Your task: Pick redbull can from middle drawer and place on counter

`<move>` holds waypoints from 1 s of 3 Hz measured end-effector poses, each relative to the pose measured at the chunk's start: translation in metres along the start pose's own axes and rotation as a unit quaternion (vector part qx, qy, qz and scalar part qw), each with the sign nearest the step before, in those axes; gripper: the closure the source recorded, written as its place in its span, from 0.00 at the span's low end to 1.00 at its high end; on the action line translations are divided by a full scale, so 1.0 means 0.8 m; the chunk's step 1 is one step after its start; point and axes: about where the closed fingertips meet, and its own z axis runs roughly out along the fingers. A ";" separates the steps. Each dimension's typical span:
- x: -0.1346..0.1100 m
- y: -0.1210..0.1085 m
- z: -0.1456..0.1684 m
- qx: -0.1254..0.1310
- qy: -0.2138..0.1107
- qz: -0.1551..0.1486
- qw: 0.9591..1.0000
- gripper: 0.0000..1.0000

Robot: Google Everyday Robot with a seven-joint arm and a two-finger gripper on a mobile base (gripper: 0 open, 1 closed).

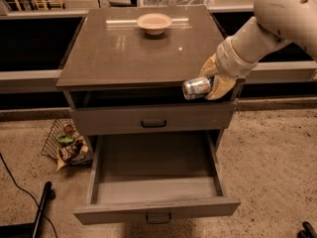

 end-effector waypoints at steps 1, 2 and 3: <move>-0.003 -0.008 -0.007 0.005 -0.001 -0.003 1.000 1.00; -0.002 -0.022 -0.001 0.004 0.001 0.003 1.000 1.00; 0.006 -0.065 0.006 0.018 -0.005 0.011 1.000 1.00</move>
Offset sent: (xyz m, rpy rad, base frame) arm 0.0293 0.0077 0.0124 0.0027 -0.0052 -0.0312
